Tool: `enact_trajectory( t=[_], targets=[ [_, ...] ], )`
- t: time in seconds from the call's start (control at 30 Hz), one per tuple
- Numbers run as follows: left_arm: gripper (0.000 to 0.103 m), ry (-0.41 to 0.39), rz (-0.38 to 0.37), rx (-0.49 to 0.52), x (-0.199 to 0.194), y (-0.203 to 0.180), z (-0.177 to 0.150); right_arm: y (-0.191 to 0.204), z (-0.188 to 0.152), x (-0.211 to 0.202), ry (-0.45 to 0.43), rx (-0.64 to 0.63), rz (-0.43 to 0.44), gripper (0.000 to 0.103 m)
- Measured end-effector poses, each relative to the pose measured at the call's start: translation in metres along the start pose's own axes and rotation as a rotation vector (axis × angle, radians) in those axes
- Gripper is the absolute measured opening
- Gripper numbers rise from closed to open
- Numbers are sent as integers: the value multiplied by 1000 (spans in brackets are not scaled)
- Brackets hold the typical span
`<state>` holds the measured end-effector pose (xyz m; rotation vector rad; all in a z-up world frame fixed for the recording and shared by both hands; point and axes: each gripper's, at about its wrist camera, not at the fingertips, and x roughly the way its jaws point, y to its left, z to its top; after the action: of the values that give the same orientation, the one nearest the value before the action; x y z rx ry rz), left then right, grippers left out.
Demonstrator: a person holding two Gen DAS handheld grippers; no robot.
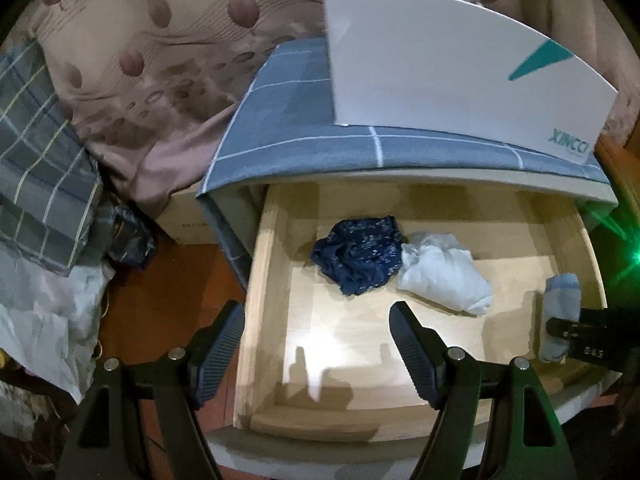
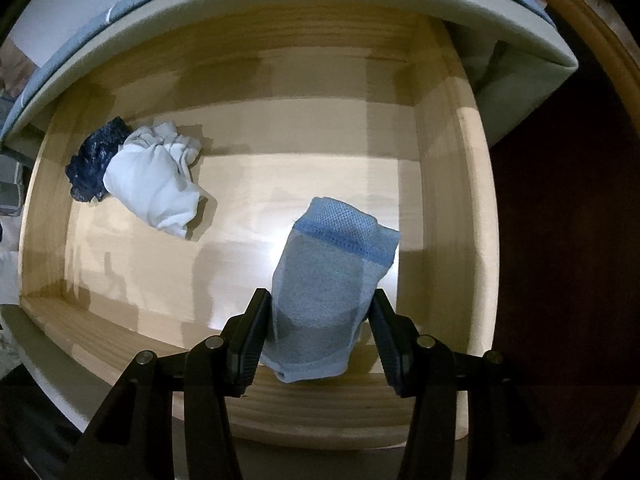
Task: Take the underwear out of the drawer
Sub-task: 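Withdraw the open left tool from the box back over the drawer, then carry the light-blue underwear into the white box and open the right tool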
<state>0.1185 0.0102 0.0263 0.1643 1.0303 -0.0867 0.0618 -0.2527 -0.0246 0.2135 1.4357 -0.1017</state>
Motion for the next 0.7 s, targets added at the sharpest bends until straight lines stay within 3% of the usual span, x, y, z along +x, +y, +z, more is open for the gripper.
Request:
enact_trajectory(
  t=[0.7],
  targets=[
    [77, -38, 16, -28, -6, 6, -3, -14, -4, -45, -174, -14, 29, 44]
  ],
)
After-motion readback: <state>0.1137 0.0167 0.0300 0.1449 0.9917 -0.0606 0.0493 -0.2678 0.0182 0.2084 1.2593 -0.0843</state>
